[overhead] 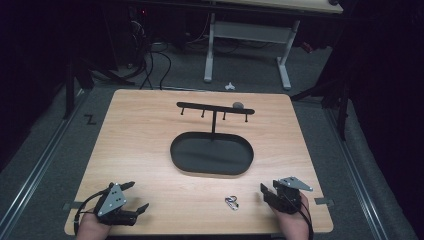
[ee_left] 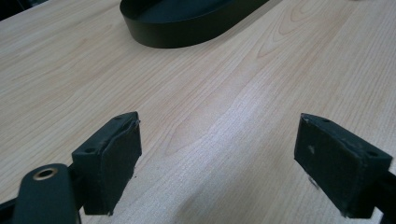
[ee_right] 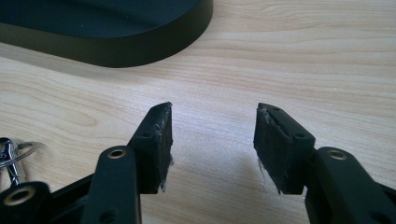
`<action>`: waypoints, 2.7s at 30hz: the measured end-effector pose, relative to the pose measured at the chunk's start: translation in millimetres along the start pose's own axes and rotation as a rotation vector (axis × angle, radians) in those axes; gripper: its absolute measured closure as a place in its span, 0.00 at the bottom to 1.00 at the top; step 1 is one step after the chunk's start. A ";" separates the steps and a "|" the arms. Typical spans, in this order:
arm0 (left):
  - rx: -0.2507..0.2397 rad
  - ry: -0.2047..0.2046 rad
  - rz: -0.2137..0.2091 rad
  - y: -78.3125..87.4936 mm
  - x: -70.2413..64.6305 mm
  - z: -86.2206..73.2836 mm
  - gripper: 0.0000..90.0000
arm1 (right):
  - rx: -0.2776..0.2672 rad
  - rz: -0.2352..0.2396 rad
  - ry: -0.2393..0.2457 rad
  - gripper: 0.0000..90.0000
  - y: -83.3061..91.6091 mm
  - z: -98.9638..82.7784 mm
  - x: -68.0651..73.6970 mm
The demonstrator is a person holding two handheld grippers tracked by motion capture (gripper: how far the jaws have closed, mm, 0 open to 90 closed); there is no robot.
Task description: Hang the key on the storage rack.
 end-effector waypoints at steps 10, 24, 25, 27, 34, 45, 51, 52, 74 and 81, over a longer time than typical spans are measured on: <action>-0.001 0.000 -0.001 -2.1 -0.3 0.6 0.17 | -0.013 0.004 0.003 0.46 -0.7 -1.4 -1.6; 0.005 -0.007 -0.016 -2.0 -1.2 0.3 0.17 | -0.063 0.018 0.013 0.44 1.5 0.0 1.8; 0.005 -0.009 -0.018 -2.3 -1.5 0.5 0.17 | -0.065 0.018 0.021 0.43 1.5 -0.2 1.9; 0.007 -0.012 -0.021 -2.6 -2.0 0.7 0.17 | -0.063 0.017 0.029 0.43 1.7 -0.7 2.5; 0.008 -0.013 -0.022 -3.1 -2.4 1.0 0.17 | -0.054 0.006 0.047 0.43 3.4 1.6 3.2; 0.001 -0.017 -0.027 -1.3 -1.1 1.6 0.17 | 0.009 0.013 0.048 0.39 2.3 3.5 10.5; 0.001 -0.017 -0.029 -1.4 -0.4 1.8 0.17 | 0.055 0.023 0.097 0.38 0.2 3.8 19.1; 0.002 -0.018 -0.028 -1.3 -0.6 1.6 0.17 | 0.072 0.033 0.115 0.36 -0.2 4.4 22.4; 0.007 -0.026 -0.035 -1.6 -1.7 1.2 0.17 | 0.321 0.109 0.284 0.29 6.5 19.9 48.2; 0.009 -0.025 -0.037 -2.1 -1.9 0.9 0.17 | 0.394 0.125 0.356 0.28 4.6 18.9 61.0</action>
Point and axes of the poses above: each handheld gripper's, and its own axes: y roughly backward along the jaws, z roughly out of its top, x roughly to its left, the point moved 1 cm from there along -y, roughly forward along the jaws, and after that the axes turned 3 degrees about -z, right-handed, at the moved point
